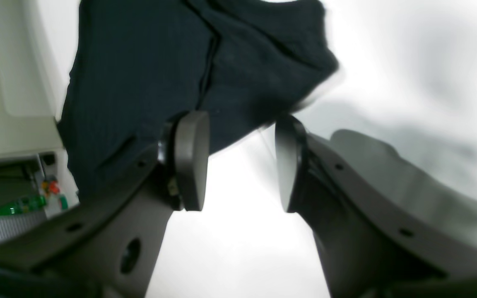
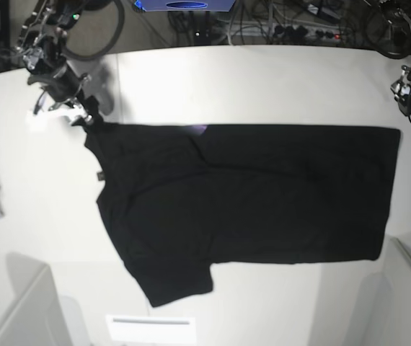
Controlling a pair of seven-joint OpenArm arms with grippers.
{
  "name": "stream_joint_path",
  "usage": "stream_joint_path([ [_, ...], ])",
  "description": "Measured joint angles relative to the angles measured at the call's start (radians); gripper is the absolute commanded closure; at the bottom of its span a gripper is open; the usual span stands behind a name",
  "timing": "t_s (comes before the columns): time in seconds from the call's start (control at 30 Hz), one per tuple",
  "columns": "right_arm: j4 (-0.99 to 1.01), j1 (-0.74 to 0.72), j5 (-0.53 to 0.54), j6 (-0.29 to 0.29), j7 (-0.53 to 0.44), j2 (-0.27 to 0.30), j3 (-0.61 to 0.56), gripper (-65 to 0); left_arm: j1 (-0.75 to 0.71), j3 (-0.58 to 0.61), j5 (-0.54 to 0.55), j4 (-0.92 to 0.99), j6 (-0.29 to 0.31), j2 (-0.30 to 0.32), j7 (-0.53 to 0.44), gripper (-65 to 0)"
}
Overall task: Fold the T-shirt properly
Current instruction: 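Open the left gripper and raise it off the hem corner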
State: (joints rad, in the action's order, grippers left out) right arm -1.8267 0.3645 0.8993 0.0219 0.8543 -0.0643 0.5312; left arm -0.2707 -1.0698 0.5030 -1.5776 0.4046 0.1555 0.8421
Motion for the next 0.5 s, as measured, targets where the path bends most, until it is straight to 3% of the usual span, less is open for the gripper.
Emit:
stream_joint_path([
  [0.1,0.144,-0.04,-0.011,0.063,0.002,0.013,0.0,-29.7,0.003,0.009,0.003,0.002,0.0,-0.002,-0.001,-49.4],
  [0.5,0.267,-0.135,0.04,0.045,-0.018,0.034,0.003,-33.0,-0.004,0.007,-0.004,0.003,0.0,-0.003,0.0,-49.4],
])
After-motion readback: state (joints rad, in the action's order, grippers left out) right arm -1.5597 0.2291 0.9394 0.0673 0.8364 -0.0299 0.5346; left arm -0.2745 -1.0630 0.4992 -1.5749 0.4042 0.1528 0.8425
